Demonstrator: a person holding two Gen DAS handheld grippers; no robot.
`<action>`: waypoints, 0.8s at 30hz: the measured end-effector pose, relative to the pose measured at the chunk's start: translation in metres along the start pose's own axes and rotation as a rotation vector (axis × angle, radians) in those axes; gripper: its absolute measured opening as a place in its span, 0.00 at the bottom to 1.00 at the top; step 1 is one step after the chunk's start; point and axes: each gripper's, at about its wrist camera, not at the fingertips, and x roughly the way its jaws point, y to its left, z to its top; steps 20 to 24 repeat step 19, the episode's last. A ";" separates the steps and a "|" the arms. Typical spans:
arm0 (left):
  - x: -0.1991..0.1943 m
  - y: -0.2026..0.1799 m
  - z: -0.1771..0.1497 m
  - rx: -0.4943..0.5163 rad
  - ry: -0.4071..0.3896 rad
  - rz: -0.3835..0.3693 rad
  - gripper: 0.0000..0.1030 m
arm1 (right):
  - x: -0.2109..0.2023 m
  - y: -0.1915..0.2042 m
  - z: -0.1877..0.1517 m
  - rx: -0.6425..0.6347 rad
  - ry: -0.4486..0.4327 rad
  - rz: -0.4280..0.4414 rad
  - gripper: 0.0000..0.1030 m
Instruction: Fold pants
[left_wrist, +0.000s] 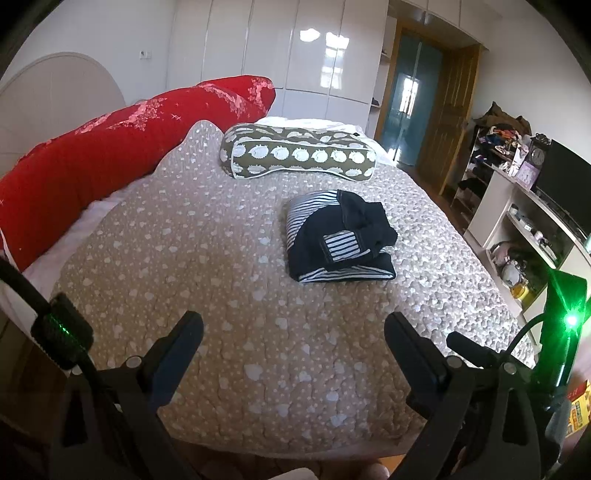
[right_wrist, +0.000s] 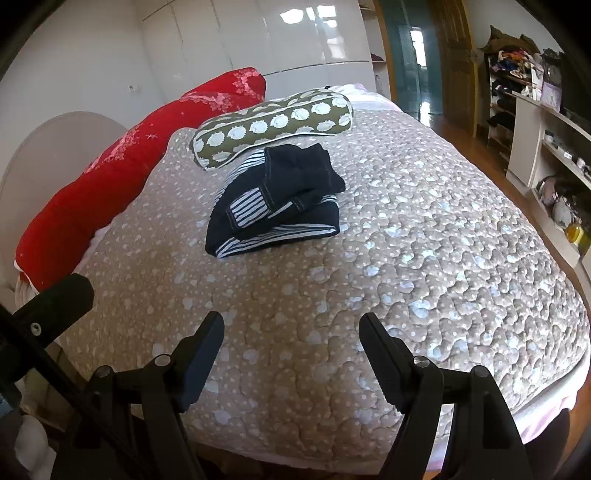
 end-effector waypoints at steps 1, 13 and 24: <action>0.001 0.000 0.000 -0.001 0.002 0.000 0.95 | 0.000 0.000 0.000 -0.001 0.000 -0.001 0.78; 0.009 0.005 -0.003 -0.022 0.033 -0.012 0.95 | 0.003 -0.001 -0.003 -0.001 0.011 -0.003 0.78; 0.019 0.010 -0.007 -0.039 0.074 -0.010 0.95 | 0.010 -0.002 -0.007 -0.005 0.024 0.002 0.78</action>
